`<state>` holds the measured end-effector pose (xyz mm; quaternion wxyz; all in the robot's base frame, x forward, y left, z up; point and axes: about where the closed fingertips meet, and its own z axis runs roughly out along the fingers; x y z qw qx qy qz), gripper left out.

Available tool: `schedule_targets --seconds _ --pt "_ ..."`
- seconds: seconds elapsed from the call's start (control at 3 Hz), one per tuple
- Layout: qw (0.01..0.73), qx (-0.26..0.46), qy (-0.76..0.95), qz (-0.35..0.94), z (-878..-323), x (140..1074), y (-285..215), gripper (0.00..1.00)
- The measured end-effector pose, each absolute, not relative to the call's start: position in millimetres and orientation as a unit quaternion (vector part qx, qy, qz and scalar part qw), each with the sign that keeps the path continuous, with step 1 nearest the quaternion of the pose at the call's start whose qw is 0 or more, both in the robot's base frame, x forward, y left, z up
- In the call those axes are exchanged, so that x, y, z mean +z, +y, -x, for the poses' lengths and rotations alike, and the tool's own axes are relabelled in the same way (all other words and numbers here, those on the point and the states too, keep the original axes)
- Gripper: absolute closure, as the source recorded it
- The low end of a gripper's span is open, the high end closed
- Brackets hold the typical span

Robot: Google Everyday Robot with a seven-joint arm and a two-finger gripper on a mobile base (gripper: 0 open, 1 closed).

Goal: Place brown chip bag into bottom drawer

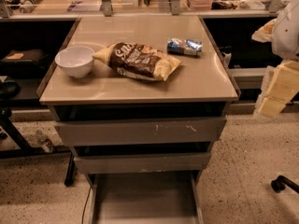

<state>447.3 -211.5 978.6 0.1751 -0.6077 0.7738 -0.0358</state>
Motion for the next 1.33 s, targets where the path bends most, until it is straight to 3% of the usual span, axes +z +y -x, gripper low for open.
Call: schedule_targets --seconds 1.0,1.33 --pt "0.271 0.031 0.738 0.617 -542 972 -162 0.0" --pt "0.271 0.032 0.738 0.617 -542 972 -162 0.0"
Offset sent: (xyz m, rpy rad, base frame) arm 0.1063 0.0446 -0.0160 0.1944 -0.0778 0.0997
